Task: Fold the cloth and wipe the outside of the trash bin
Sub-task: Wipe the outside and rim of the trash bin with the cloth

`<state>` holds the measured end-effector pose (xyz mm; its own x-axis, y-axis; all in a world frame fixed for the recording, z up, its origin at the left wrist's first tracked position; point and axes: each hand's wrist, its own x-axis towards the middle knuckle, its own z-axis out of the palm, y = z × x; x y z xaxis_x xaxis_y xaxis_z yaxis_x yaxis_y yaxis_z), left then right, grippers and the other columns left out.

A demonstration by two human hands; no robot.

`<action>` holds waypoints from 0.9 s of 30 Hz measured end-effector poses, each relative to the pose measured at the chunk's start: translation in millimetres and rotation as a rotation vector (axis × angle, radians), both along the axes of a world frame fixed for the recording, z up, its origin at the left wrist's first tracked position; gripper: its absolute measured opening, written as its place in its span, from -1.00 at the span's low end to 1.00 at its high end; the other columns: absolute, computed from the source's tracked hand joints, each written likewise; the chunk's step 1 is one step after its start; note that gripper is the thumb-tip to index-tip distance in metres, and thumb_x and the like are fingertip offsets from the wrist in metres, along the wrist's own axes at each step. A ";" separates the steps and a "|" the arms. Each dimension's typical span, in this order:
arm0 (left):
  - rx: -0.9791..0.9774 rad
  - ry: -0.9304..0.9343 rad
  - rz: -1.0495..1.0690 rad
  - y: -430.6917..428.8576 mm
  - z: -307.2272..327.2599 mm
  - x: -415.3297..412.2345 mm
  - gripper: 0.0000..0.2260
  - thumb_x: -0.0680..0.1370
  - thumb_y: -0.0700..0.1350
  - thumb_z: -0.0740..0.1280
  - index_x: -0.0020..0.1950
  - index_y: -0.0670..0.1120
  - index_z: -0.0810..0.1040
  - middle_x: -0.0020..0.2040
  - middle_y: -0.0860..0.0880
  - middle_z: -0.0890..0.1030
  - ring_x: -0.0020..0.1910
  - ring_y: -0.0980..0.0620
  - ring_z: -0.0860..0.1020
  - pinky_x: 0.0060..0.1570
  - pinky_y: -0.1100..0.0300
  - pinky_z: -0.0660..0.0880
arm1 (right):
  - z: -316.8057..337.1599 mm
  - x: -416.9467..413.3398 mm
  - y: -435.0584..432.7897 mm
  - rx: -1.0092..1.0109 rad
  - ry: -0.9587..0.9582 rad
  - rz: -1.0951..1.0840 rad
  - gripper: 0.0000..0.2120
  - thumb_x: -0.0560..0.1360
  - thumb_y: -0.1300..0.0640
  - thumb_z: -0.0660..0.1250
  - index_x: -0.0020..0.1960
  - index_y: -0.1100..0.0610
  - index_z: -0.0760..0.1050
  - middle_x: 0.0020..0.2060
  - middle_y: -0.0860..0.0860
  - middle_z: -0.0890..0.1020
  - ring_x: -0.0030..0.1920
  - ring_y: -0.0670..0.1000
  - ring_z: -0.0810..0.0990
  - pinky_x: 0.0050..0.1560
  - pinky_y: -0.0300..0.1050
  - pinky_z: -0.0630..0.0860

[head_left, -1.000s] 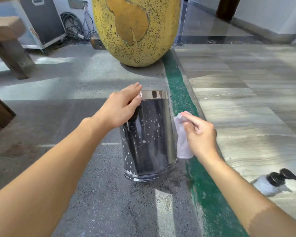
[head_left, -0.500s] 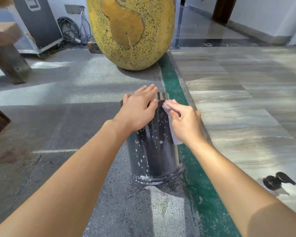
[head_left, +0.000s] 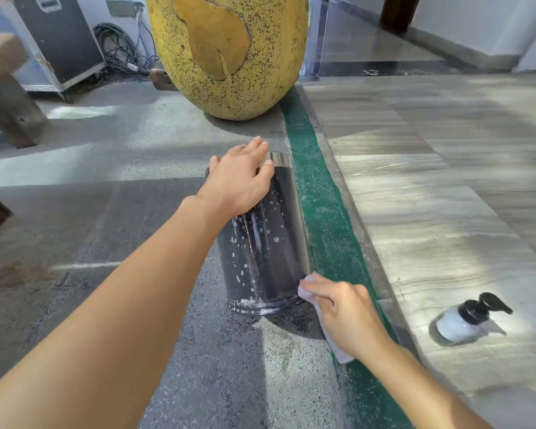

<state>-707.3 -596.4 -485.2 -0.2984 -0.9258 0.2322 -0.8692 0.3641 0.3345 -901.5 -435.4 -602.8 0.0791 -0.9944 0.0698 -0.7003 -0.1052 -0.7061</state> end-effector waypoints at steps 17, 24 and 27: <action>-0.072 0.090 -0.211 44.4 -12.8 -41.6 -0.53 0.64 0.08 0.00 0.55 0.10 0.28 0.57 0.16 0.24 0.56 0.07 0.15 0.47 -0.14 0.07 | 98.6 -18.7 -78.3 -0.379 -0.021 -0.339 -0.65 0.52 0.26 0.26 0.22 -0.04 0.58 0.21 -0.11 0.60 0.32 -0.13 0.44 0.34 -0.36 0.18; -0.080 0.114 -0.178 40.7 -16.6 -45.0 -0.51 0.61 0.11 -0.03 0.54 0.11 0.29 0.56 0.16 0.27 0.55 0.09 0.18 0.44 -0.12 0.08 | 99.3 -12.9 -86.4 -0.367 0.095 -0.312 -0.58 0.50 0.30 0.22 0.25 -0.04 0.56 0.29 0.02 0.54 0.34 0.01 0.45 0.35 -0.20 0.31; -0.065 0.140 -0.146 34.7 -16.7 -44.2 -0.50 0.61 0.12 -0.04 0.55 0.10 0.28 0.56 0.16 0.26 0.54 0.09 0.18 0.43 -0.10 0.07 | 84.9 -8.3 -74.3 -0.347 0.103 -0.291 -0.57 0.48 0.35 0.23 0.23 -0.02 0.58 0.27 0.08 0.54 0.28 0.07 0.51 0.28 -0.46 0.21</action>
